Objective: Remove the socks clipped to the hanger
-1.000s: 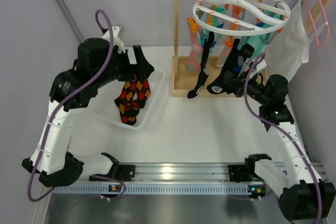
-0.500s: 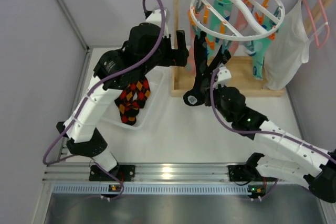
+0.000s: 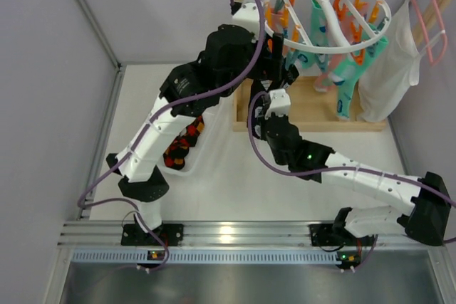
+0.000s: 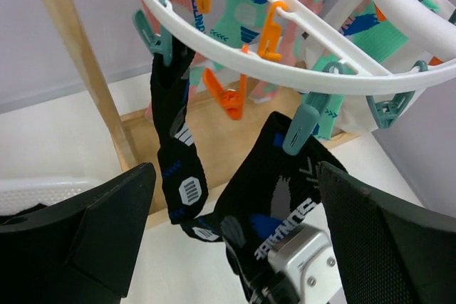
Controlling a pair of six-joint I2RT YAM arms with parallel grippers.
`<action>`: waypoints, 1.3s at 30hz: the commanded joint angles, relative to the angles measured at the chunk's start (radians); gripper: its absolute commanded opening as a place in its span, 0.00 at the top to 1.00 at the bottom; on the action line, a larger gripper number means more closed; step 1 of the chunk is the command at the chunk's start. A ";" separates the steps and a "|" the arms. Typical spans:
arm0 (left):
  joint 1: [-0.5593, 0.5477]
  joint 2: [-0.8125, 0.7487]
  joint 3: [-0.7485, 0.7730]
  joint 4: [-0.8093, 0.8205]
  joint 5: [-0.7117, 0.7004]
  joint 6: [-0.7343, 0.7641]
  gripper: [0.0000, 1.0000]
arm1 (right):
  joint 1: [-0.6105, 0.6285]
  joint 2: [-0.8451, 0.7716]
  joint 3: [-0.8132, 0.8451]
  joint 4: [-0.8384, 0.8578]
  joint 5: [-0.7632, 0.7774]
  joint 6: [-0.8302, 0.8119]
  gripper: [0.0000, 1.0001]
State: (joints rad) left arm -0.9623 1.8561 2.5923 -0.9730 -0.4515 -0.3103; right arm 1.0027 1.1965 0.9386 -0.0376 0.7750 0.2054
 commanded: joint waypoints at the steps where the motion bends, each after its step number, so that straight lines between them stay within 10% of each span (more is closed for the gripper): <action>1: -0.009 0.025 0.031 0.109 -0.029 0.072 0.01 | 0.047 0.050 0.074 0.005 0.079 -0.021 1.00; 39: -0.078 0.218 -0.021 0.299 -0.441 0.283 0.14 | 0.139 0.242 0.215 0.028 0.053 -0.235 1.00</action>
State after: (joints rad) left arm -1.0412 2.0365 2.5591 -0.7475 -0.8131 -0.0475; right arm 1.1110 1.4242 1.1095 -0.0246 0.8558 0.0105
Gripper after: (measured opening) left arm 0.872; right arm 0.012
